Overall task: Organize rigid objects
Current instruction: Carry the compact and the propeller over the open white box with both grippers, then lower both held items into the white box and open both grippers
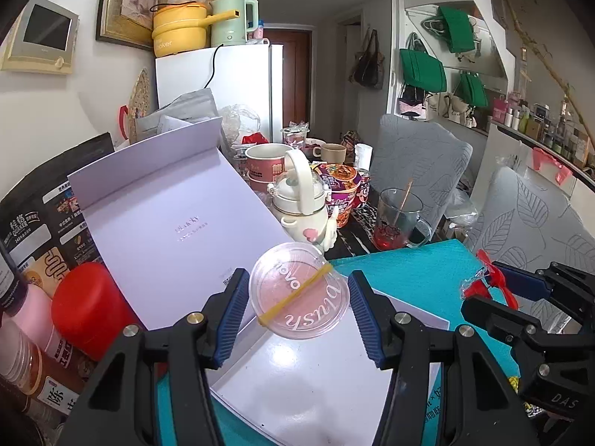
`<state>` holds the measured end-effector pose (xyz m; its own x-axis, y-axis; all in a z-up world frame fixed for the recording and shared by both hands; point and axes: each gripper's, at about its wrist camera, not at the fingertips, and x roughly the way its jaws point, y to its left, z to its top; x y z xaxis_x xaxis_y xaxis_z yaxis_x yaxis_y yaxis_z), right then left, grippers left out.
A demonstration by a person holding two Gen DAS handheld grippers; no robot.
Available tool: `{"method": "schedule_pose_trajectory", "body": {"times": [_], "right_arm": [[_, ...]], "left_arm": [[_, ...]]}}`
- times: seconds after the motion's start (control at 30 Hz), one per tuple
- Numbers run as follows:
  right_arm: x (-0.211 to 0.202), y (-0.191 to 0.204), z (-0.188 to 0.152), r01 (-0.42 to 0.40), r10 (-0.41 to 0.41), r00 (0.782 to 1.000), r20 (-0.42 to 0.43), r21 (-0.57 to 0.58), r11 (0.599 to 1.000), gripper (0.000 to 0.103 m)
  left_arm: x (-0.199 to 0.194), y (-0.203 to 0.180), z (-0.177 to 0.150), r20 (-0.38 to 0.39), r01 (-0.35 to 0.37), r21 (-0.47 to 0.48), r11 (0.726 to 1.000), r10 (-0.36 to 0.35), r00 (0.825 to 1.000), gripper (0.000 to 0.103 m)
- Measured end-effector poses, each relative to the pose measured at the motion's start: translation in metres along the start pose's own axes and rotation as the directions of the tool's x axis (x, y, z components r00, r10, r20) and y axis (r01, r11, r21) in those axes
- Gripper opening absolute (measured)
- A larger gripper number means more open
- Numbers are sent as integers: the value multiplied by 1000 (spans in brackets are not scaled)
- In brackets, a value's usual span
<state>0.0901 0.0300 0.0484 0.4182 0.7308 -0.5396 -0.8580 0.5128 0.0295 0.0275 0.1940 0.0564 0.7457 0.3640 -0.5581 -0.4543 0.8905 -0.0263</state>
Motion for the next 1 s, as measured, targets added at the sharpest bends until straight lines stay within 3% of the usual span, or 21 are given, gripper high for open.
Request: {"method": "schedule_pose_trajectory", "body": {"times": [0.33,0.53,0.87,1.0], "right_arm": [[47,-7,5,-52,52,998,-40,5,999,43],[79,-18,-4,6,-6,995,-101,-6,1000,43],[110,-28,-23,-79,83,970,-230,27,997,43],[121,-22,-31,-44,38,964,-263,-19,999,43]], "left_arm": [[44,9,-11,-89,-24,-2,1000,24,996,54],[74,2,-26,-185,-15,28,999,20,983,54],[99,-4,-40,-267,4,32,999,4,964,54],[111,-4,-46,-306,-6,41,999,18,952,54]]}}
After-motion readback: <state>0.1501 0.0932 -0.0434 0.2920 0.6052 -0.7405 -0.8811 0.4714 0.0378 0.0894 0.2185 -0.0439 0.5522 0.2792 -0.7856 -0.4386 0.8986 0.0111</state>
